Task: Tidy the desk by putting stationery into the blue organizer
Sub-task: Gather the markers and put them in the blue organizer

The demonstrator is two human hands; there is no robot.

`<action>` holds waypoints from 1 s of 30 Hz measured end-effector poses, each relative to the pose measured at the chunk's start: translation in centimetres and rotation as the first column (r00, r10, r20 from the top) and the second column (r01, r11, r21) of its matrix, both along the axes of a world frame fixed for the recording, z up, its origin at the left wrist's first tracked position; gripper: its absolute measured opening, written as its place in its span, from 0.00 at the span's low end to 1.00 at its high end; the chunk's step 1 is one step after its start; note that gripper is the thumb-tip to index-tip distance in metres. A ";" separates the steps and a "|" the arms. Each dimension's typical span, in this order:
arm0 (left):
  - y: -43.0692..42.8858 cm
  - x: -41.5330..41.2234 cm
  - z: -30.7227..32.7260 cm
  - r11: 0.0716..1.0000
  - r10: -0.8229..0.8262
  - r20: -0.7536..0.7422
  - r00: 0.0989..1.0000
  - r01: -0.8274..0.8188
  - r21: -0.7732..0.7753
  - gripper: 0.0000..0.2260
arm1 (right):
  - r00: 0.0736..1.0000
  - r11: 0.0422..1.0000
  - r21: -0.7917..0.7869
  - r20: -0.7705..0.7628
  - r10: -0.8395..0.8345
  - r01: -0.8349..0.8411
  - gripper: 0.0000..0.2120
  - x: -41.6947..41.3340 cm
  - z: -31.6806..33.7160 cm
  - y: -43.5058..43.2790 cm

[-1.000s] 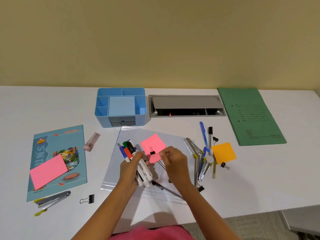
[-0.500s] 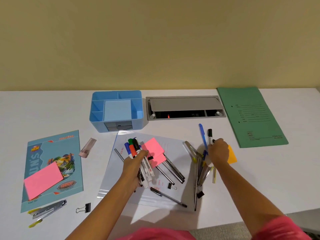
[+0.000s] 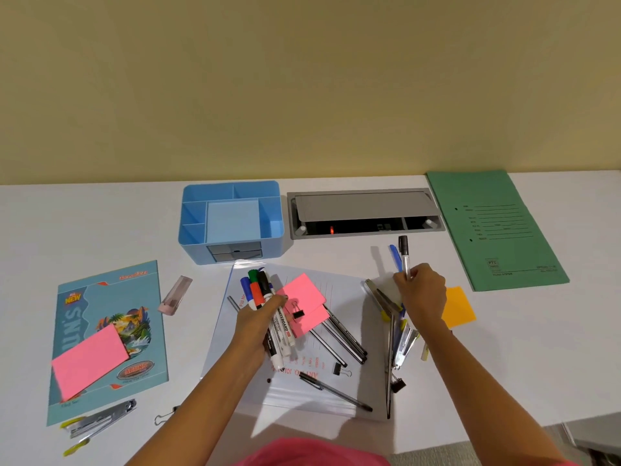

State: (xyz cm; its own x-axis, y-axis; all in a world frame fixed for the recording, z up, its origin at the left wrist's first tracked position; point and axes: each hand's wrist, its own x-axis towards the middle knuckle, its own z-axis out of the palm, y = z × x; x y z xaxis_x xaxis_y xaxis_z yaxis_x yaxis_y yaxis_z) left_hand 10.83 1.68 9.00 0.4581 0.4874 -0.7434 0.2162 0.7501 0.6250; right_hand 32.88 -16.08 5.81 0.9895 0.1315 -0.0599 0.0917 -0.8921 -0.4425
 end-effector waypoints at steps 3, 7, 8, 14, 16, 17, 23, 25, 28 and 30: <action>0.5 0.1 0.0 0.998 -0.048 -0.011 0.999 0.048 0.034 0.08 | 0.997 0.993 0.097 0.034 0.068 -0.071 0.08 -2.7 1.8 1.7; 0.7 0.4 0.4 0.995 -0.074 0.014 0.997 0.073 0.061 0.05 | 0.952 0.940 0.211 -0.095 0.291 -0.267 0.11 -8.0 3.6 4.7; 0.6 0.5 0.5 0.996 -0.071 0.031 0.997 0.069 0.054 0.05 | 0.930 0.918 0.229 -0.099 0.354 -0.325 0.13 -9.3 3.9 5.5; 1.0 0.0 0.6 0.976 -0.075 -0.073 0.995 0.088 0.201 0.13 | 0.779 0.826 0.275 -0.286 0.558 -0.491 0.08 -14.9 4.1 9.5; 1.0 -0.3 0.3 0.977 -0.047 -0.054 0.997 0.058 0.205 0.15 | 0.763 0.828 0.266 -0.325 0.559 -0.493 0.12 -15.9 4.1 10.4; 1.0 -0.5 0.3 0.982 -0.038 -0.031 0.999 0.043 0.181 0.15 | 0.756 0.824 0.261 -0.329 0.566 -0.503 0.12 -16.3 4.2 10.7; 1.5 -1.6 0.2 0.995 0.053 0.029 0.998 -0.055 0.079 0.11 | 0.712 0.755 0.356 -0.273 0.647 -0.550 0.11 -17.9 4.6 11.0; 1.7 -1.8 0.1 0.993 0.091 0.016 0.996 -0.092 0.078 0.08 | 0.735 0.783 0.399 -0.307 0.605 -0.478 0.12 -17.9 4.6 11.3; 1.9 -1.7 0.2 0.973 0.147 -0.005 0.989 -0.144 0.178 0.08 | 0.625 0.780 0.621 -0.639 0.449 0.075 0.17 -17.5 4.9 11.3; 1.9 -1.3 0.5 0.945 0.185 0.013 0.983 -0.181 0.271 0.07 | 0.438 0.541 0.615 -0.788 0.432 0.573 0.17 -17.6 4.9 11.2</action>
State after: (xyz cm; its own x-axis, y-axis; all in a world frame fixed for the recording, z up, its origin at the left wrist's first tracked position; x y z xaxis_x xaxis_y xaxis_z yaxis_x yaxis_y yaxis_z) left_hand 9.52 3.61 9.52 0.3334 0.7450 -0.5778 0.1004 0.5813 0.8075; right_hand 15.32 -4.85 10.67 0.4677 0.5415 -0.6987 -0.7776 -0.1237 -0.6164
